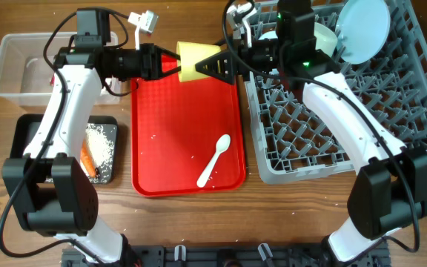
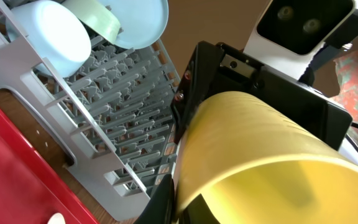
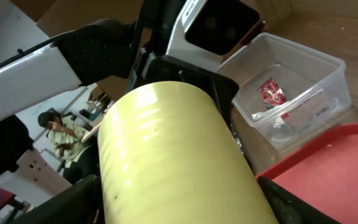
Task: Sort waste into correct bins and load items into the dishwasher rack
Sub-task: 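Place the yellow cup in the dish rack with the right gripper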
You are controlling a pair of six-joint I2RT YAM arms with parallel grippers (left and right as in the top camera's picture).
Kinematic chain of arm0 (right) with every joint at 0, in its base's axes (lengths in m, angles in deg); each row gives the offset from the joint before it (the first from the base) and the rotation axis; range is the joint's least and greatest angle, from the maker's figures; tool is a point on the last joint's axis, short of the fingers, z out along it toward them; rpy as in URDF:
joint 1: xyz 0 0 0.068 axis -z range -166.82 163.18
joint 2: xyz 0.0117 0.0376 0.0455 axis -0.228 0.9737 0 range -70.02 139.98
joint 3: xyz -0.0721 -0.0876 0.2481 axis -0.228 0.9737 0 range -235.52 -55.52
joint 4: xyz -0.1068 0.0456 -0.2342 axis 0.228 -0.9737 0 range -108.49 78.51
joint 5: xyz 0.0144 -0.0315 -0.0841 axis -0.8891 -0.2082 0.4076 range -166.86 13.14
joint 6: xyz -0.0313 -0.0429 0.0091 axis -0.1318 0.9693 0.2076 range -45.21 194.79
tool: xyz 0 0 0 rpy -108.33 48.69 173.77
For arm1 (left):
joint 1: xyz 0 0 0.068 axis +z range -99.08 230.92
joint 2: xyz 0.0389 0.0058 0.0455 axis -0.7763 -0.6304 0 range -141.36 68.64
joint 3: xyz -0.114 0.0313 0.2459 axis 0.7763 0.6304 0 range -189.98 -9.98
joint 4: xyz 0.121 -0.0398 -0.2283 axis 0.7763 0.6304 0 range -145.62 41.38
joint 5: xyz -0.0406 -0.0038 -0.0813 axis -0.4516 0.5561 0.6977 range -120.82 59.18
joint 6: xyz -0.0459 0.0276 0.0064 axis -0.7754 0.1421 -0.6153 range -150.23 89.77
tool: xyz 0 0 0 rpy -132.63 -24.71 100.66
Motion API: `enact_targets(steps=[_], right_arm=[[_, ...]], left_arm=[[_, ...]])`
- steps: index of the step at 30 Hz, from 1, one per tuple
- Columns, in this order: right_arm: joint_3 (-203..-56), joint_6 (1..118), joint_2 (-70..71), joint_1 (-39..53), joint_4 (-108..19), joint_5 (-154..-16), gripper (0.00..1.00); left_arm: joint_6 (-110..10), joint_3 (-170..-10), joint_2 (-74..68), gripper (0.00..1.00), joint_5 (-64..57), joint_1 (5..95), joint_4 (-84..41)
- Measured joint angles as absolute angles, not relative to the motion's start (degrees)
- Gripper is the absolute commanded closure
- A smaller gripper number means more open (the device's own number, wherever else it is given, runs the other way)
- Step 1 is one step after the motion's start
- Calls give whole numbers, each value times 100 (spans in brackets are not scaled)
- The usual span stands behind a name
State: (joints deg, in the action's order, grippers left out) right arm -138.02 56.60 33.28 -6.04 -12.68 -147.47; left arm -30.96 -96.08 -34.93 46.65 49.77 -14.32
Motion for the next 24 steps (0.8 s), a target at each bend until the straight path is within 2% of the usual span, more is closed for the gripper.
enact_targets(steps=[3, 6, 8, 9, 11, 18, 20, 24], right_arm=[[-13802, 5660, 3328, -617, -1268, -14786, 24], [-13802, 5660, 3328, -635, -1266, -14799, 31], [-13802, 5640, 3331, -641, -1266, -14812, 31], [-13802, 5640, 3333, -654, -1242, -14841, 31], [-13802, 5640, 3352, -772, -1091, -14845, 32], [-13798, 5640, 3363, -344, -1067, -14996, 35], [-13795, 5681, 3363, -45, -1338, -15018, 35], [-13741, 6237, 3390, 493, -2660, -14637, 36]], left_arm=[[-3096, -9608, -3493, 96, 4689, 4980, -1441], [-3094, -9608, -3493, 96, 4711, 4980, -1454], [-3094, -9608, -3493, 85, 4731, 4982, -1456], [-3088, -9608, -3493, 73, 4722, 4980, -1460], [-3110, -9608, -3493, 62, 4729, 4973, -1478], [-3099, -9608, -3493, 59, 4676, 4973, -1474], [-3099, -9608, -3493, 59, 4650, 4975, -1471], [-3099, -9608, -3493, 59, 4567, 4980, -1474]])
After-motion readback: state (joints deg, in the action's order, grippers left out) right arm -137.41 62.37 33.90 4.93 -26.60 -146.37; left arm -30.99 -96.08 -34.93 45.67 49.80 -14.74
